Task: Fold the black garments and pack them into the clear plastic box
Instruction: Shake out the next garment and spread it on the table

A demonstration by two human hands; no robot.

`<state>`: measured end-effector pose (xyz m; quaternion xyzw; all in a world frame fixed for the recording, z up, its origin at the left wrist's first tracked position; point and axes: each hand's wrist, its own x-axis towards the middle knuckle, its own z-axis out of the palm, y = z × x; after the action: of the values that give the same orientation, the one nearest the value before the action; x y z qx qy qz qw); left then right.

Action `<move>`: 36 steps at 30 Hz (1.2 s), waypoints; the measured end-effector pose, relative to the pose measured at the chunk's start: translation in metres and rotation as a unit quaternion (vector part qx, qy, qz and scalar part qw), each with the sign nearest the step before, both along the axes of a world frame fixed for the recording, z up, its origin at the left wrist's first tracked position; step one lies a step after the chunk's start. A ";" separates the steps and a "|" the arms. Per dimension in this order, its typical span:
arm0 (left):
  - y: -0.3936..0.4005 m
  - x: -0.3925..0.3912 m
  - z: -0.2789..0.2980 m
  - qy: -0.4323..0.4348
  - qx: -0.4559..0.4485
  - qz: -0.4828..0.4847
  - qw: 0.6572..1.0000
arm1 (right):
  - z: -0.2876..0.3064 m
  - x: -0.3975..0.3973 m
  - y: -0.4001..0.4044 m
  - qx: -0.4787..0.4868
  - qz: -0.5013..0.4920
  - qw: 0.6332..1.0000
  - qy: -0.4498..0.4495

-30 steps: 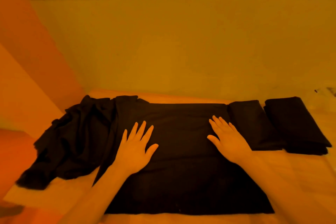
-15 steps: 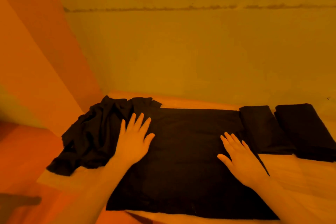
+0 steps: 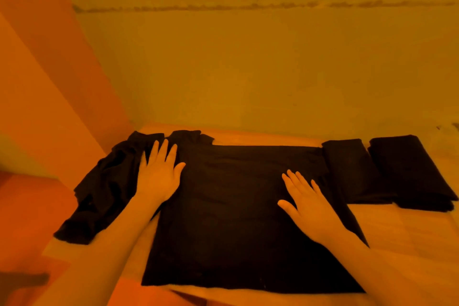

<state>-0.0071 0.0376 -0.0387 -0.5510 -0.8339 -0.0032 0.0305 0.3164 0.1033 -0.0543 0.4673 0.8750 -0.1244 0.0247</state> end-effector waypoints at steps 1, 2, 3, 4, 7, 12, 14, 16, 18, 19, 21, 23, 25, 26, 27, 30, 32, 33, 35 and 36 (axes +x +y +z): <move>-0.008 0.014 0.003 0.011 0.043 -0.024 0.999 | 0.004 0.007 -0.009 0.003 -0.001 1.000 0.020; -0.020 0.031 0.003 0.012 0.080 -0.065 0.995 | 0.007 0.015 -0.022 -0.004 -0.003 1.000 0.030; -0.036 0.050 0.000 0.009 0.097 -0.117 0.988 | 0.007 0.024 -0.036 -0.012 -0.003 1.000 0.028; -0.055 0.069 -0.009 0.000 0.090 -0.165 0.982 | 0.004 0.034 -0.048 -0.021 -0.003 1.000 0.021; -0.116 0.102 -0.044 -0.031 0.011 -0.213 0.976 | -0.007 0.058 -0.070 -0.031 0.002 1.000 0.000; -0.154 0.101 -0.061 0.015 -0.038 -0.220 0.975 | -0.010 0.090 -0.085 -0.027 0.014 0.998 -0.047; -0.159 0.095 -0.059 0.023 -0.061 -0.239 0.969 | -0.014 0.106 -0.093 -0.002 0.031 0.997 -0.067; -0.167 0.087 -0.061 0.037 -0.065 -0.263 0.962 | -0.009 0.119 -0.105 -0.062 0.006 0.994 -0.091; -0.174 0.082 -0.061 0.027 -0.060 -0.262 0.963 | -0.013 0.136 -0.114 -0.051 0.043 0.996 -0.058; -0.179 0.079 -0.060 0.016 -0.037 -0.264 0.964 | -0.013 0.143 -0.120 -0.061 0.041 0.996 -0.042; -0.190 0.072 -0.054 -0.013 -0.015 -0.251 0.968 | -0.009 0.152 -0.126 -0.045 0.049 0.996 -0.057; -0.193 0.066 -0.053 -0.018 -0.025 -0.240 0.970 | -0.007 0.149 -0.127 -0.033 0.035 0.997 -0.058; -0.195 0.062 -0.051 -0.005 0.004 -0.245 0.969 | -0.002 0.136 -0.126 -0.022 0.045 0.999 -0.011; -0.194 0.060 -0.053 0.002 0.014 -0.248 0.969 | -0.003 0.128 -0.122 -0.013 0.063 0.998 0.008; -0.190 0.059 -0.052 0.010 0.013 -0.246 0.969 | -0.003 0.119 -0.118 -0.001 0.085 0.996 0.006; -0.185 0.059 -0.053 0.030 0.069 -0.280 0.957 | -0.004 0.089 -0.115 0.016 0.145 0.989 -0.027; -0.185 0.060 -0.056 0.019 0.046 -0.299 0.953 | -0.006 0.084 -0.118 0.010 0.154 0.987 -0.052; -0.186 0.059 -0.056 0.007 0.033 -0.286 0.958 | -0.007 0.087 -0.120 0.008 0.148 0.988 -0.052; -0.191 0.054 -0.062 0.011 0.047 -0.287 0.957 | -0.009 0.098 -0.128 0.024 0.144 0.988 -0.049; -0.193 0.051 -0.067 0.012 0.065 -0.297 0.953 | -0.011 0.103 -0.132 0.065 0.141 0.987 -0.045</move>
<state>0.0437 -0.1554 -0.1056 -0.7703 -0.6305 -0.0601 0.0741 0.4196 -0.0288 -0.0649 0.3451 0.9363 -0.0412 0.0504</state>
